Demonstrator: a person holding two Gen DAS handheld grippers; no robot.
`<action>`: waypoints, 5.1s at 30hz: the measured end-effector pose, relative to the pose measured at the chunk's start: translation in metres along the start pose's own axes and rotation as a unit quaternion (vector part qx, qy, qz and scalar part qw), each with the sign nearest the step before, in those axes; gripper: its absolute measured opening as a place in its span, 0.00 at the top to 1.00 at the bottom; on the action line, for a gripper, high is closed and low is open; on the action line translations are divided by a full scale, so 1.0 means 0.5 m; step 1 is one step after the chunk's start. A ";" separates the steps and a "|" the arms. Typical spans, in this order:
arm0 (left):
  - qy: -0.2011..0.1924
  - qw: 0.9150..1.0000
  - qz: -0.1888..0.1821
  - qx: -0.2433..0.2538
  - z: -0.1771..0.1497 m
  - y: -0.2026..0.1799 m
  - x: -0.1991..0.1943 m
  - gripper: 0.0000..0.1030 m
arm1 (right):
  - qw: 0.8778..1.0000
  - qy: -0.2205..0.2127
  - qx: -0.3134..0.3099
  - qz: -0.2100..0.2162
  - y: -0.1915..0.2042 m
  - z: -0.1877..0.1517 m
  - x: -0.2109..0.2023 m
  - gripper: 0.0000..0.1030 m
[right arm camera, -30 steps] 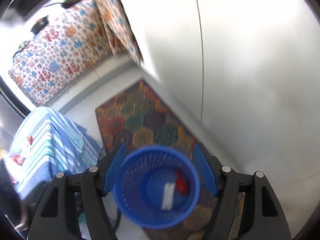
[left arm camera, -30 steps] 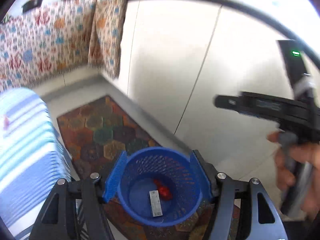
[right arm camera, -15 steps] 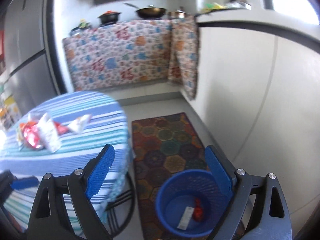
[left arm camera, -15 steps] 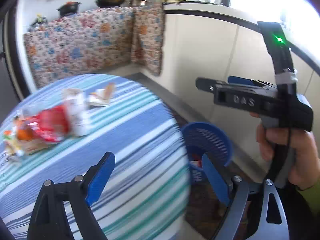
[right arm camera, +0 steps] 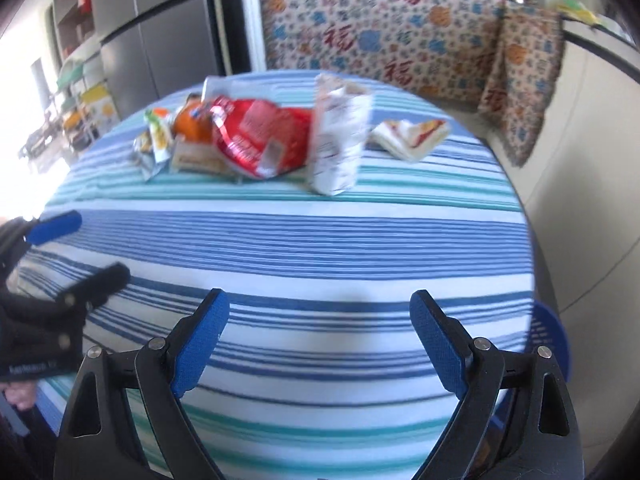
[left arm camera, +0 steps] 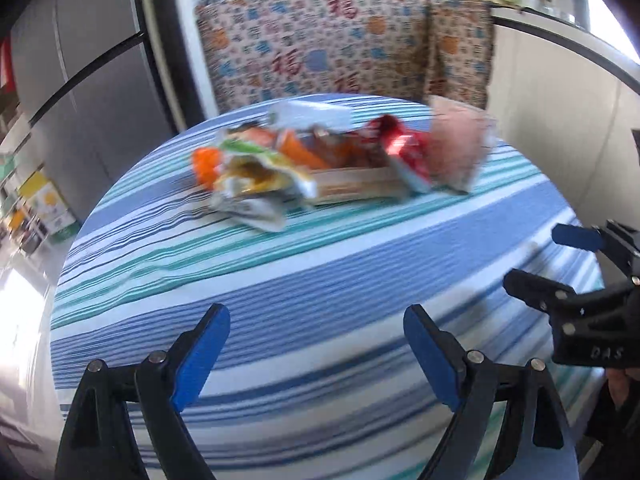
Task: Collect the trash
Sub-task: 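Move left tool to yellow-green chip bag while right tool approaches floral paper cup, then close left tool on chip bag while right tool grasps floral paper cup, then carry both items over blue wastebasket and open both tools to drop them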
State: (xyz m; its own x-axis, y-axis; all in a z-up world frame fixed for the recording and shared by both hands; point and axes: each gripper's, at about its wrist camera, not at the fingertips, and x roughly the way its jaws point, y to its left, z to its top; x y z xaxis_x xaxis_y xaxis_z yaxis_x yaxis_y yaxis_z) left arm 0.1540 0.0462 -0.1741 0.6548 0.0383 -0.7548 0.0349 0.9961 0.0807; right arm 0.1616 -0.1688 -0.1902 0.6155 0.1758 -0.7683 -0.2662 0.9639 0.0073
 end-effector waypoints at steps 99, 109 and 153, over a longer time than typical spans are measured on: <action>0.021 0.991 -0.123 -0.041 0.030 -0.007 -0.036 0.75 | 0.995 0.006 0.071 0.072 -0.069 0.027 0.008 0.66; 0.022 0.983 -0.181 0.001 0.084 -0.181 -0.044 0.75 | 0.992 -0.009 0.102 0.071 -0.145 0.008 -0.051 0.66; 0.093 0.947 -0.263 0.159 0.129 -0.930 0.252 0.40 | 0.946 0.079 0.307 -0.069 -0.779 -0.180 -0.075 0.38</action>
State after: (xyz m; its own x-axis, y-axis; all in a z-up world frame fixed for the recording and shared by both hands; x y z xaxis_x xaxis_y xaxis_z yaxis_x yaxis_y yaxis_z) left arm 0.2690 -0.4175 -0.2646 0.3395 -0.4141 -0.8445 0.5648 0.8078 -0.1690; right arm 0.1755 -0.5690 -0.2217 0.4823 0.0549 -0.8743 0.3193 0.9184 0.2338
